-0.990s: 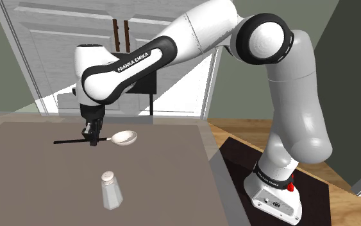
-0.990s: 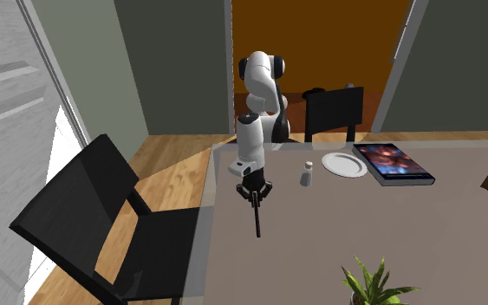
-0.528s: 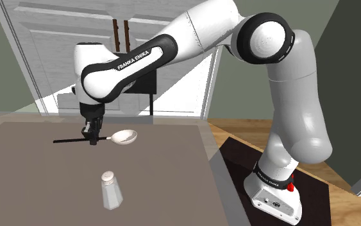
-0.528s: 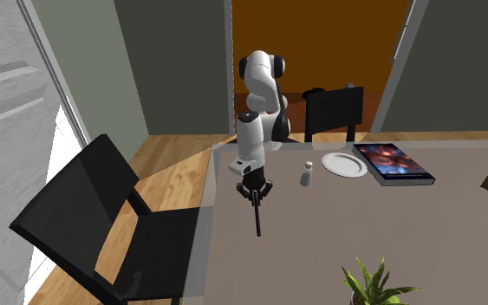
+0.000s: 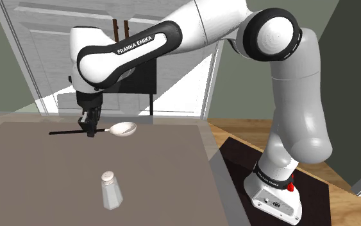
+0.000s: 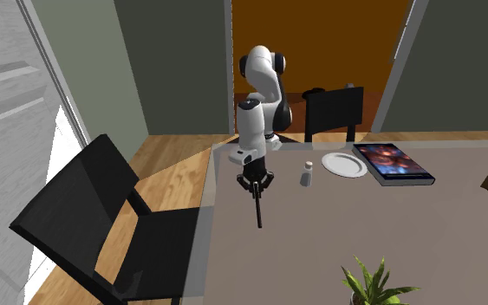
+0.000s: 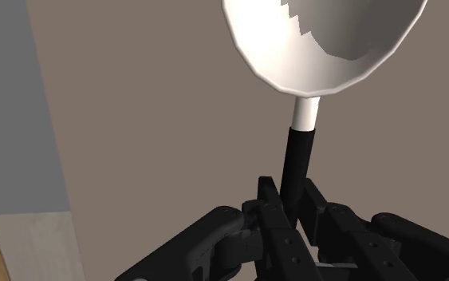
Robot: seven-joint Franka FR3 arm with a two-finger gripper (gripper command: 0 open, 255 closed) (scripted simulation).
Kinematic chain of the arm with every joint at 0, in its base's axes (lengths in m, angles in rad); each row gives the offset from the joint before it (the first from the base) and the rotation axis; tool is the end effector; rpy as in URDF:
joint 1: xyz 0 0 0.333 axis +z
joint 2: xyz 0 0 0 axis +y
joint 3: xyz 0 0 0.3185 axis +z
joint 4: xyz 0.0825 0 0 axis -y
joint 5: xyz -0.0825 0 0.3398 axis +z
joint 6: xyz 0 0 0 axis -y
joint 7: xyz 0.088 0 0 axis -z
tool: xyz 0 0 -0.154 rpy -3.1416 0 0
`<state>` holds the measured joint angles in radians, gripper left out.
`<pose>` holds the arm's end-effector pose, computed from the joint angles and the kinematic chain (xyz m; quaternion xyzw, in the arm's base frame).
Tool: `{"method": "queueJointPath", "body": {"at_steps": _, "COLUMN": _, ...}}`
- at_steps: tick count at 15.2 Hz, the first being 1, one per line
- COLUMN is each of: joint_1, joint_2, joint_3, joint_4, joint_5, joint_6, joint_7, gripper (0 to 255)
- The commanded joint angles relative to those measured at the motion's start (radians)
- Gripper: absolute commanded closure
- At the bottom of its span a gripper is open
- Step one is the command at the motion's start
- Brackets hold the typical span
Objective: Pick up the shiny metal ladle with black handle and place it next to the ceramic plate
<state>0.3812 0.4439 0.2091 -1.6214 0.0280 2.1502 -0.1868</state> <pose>0.5470 0.3513 0.3562 -0.9300 -0.3601 -0.0347 0.0644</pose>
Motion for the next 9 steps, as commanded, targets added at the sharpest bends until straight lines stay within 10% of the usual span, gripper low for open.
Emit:
{"method": "queueJointPath", "body": {"at_steps": 1, "joint_1": -0.002, "joint_2": -0.010, "joint_3": 0.000, "joint_4": 0.014, "joint_5": 0.002, "joint_6": -0.025, "joint_7": -0.001, "gripper": 255}}
{"method": "queueJointPath", "body": {"at_steps": 9, "joint_1": -0.003, "joint_2": -0.040, "joint_3": 0.003, "joint_4": 0.079, "joint_5": 0.005, "joint_6": -0.119, "joint_7": 0.005, "gripper": 255}}
